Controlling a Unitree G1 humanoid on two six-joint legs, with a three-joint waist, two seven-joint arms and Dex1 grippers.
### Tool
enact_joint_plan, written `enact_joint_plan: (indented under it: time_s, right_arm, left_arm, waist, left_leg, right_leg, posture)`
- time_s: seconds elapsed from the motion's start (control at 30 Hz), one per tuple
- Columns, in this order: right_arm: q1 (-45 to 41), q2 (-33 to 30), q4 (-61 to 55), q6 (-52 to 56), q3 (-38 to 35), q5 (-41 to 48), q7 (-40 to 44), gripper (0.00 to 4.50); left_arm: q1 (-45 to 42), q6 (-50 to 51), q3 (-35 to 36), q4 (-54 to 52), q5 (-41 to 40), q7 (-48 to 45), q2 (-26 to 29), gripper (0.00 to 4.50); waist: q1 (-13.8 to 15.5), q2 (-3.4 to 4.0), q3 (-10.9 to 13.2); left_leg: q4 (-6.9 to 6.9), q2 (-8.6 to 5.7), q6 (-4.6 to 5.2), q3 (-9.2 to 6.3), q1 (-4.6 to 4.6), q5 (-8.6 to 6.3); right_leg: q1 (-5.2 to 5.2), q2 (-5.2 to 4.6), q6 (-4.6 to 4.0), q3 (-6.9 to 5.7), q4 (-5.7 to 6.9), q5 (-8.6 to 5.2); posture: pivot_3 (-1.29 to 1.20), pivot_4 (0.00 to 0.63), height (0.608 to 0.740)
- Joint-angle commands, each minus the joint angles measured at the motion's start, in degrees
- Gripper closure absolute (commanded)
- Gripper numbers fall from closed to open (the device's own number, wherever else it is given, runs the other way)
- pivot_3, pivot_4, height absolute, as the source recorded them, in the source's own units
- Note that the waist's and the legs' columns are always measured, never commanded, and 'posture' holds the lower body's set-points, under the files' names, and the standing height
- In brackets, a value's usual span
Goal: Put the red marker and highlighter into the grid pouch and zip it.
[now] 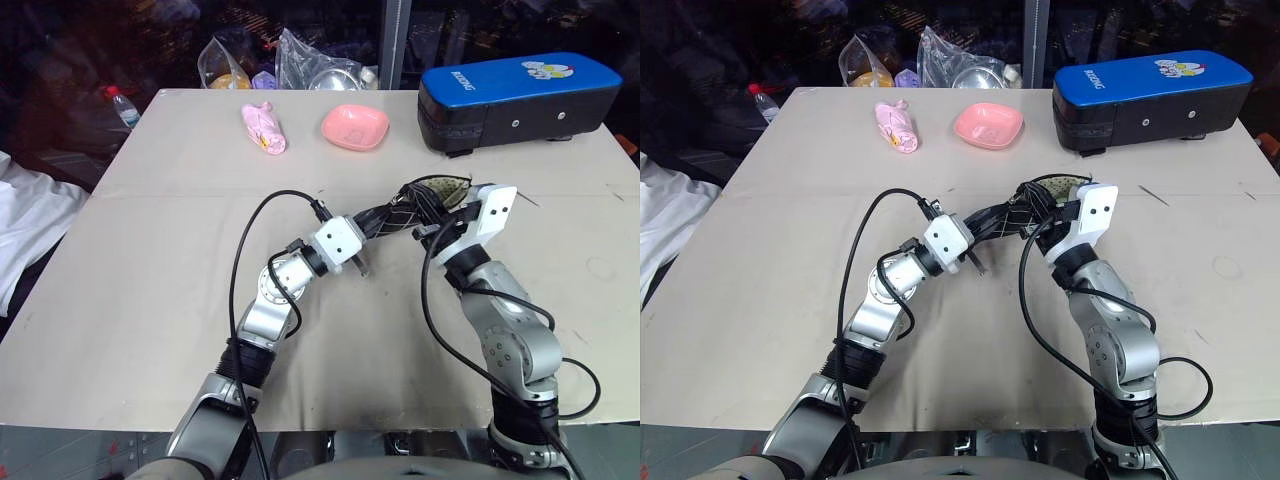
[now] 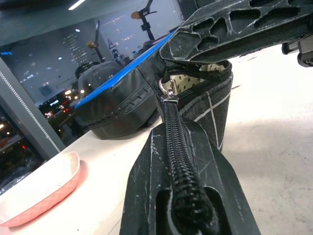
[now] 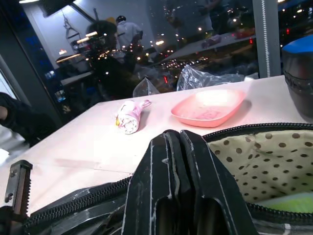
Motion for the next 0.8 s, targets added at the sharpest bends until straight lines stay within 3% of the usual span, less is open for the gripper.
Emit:
enact_joint_plan:
  time_s: [0.03,0.47,0.57,0.63,0.8]
  right_arm:
    - [-2.0,0.4,-2.3,-0.6,-1.4,2.0,-1.3,4.45]
    - [-0.9,-4.5,-2.9,1.2,-0.4,3.0,0.4,4.45]
    - [-1.2,-7.6,-3.6,4.3,-1.2,4.1,1.4,3.65]
    - [-2.0,-11.5,-4.2,6.7,-2.0,4.9,3.3,2.73]
    - [-5.2,-27.2,-2.6,10.3,-3.7,2.8,10.7,2.73]
  left_arm:
    - [-0.2,-1.6,0.3,-2.0,-0.1,0.6,-0.3,4.5]
    - [0.1,-1.7,0.3,-2.0,0.1,0.8,-0.2,4.5]
    - [0.1,-2.1,0.2,-1.8,0.4,0.8,-0.1,4.5]
    - [0.0,-2.7,0.0,-1.5,0.8,0.6,0.2,4.5]
    - [-0.6,-4.2,-0.2,-0.4,1.8,0.1,1.2,4.5]
  waist:
    - [0.0,0.0,0.0]
    - [-0.2,0.0,0.0]
    - [-0.2,0.0,0.0]
    - [-0.1,0.0,0.0]
    - [-0.1,0.0,0.0]
  left_leg:
    - [0.0,0.0,0.0,0.0,0.0,0.0]
    - [-0.03,0.0,0.01,0.0,0.0,0.0]
    - [-0.04,0.0,0.01,0.0,0.0,0.0]
    - [-0.03,0.0,0.01,0.0,0.0,0.0]
    - [-0.06,-0.02,0.02,0.01,-0.02,-0.01]
  right_leg:
    - [0.0,0.0,0.0,0.0,0.0,0.0]
    - [0.0,0.0,0.0,0.02,-0.03,0.0]
    - [0.0,-0.01,0.0,0.02,-0.03,0.0]
    - [0.0,-0.01,0.0,0.02,-0.04,0.0]
    - [0.0,-0.03,0.0,0.01,-0.11,0.0]
  posture:
    - [0.0,0.15,0.738]
    - [0.0,0.15,0.738]
    - [0.0,0.15,0.738]
    - [0.0,0.15,0.738]
    - [0.0,0.15,0.738]
